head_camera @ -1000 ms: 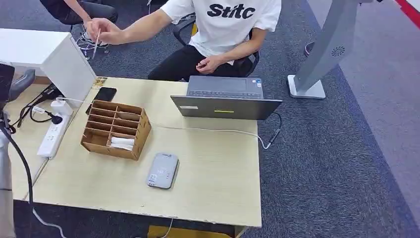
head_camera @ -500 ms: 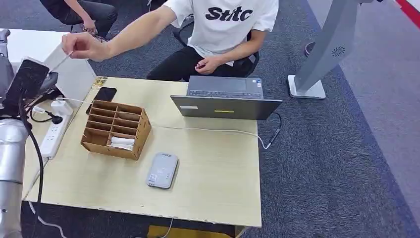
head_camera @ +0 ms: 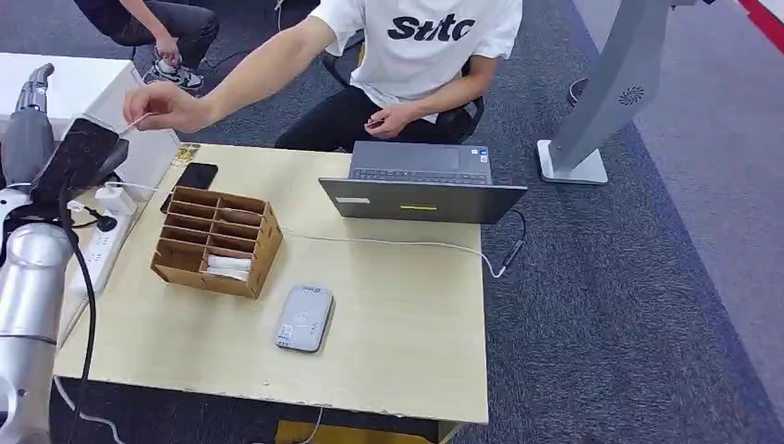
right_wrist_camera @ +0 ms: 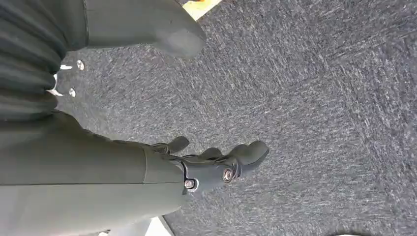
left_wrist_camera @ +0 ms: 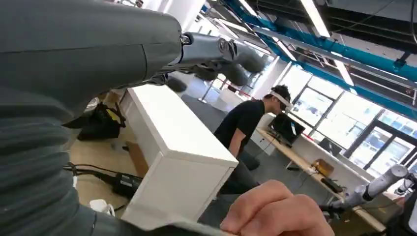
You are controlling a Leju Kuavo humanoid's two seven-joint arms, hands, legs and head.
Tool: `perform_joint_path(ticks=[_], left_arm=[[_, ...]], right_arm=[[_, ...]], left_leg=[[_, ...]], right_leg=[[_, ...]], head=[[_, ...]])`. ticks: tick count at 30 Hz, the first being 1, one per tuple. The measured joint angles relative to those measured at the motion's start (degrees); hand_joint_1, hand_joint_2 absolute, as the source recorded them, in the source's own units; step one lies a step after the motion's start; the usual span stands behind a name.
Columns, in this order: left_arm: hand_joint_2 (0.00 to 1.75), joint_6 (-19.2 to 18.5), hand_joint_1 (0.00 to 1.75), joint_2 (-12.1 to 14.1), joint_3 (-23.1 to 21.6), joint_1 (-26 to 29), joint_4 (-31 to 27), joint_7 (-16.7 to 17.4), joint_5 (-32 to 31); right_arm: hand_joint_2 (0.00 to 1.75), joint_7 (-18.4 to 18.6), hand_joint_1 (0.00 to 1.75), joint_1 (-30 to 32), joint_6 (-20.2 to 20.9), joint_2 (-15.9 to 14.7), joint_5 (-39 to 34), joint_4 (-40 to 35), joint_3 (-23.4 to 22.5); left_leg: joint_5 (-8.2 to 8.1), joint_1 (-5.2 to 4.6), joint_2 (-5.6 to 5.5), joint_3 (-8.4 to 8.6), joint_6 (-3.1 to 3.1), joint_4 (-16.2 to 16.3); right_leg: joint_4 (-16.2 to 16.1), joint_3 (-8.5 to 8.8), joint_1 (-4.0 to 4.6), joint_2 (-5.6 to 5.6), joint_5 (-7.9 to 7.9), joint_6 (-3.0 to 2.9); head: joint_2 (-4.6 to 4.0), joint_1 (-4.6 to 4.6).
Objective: Pass the card to the sensor for recognition and then transmit it.
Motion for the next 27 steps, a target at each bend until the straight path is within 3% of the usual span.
perform_joint_path(ticks=[27], left_arm=[[1.75, -0.9, 1.75, -1.1, -0.5, 1.6, 0.0, -0.9, 0.7]], right_arm=[[1.75, 0.2, 0.0, 0.0, -0.1, 0.1, 0.6, 0.0, -0.1]], left_leg=[[0.0, 0.0, 0.0, -0.01, 0.0, 0.0]], right_leg=[[0.0, -0.01, 0.01, 0.0, 0.0, 0.0]], head=[[0.0, 0.0]])
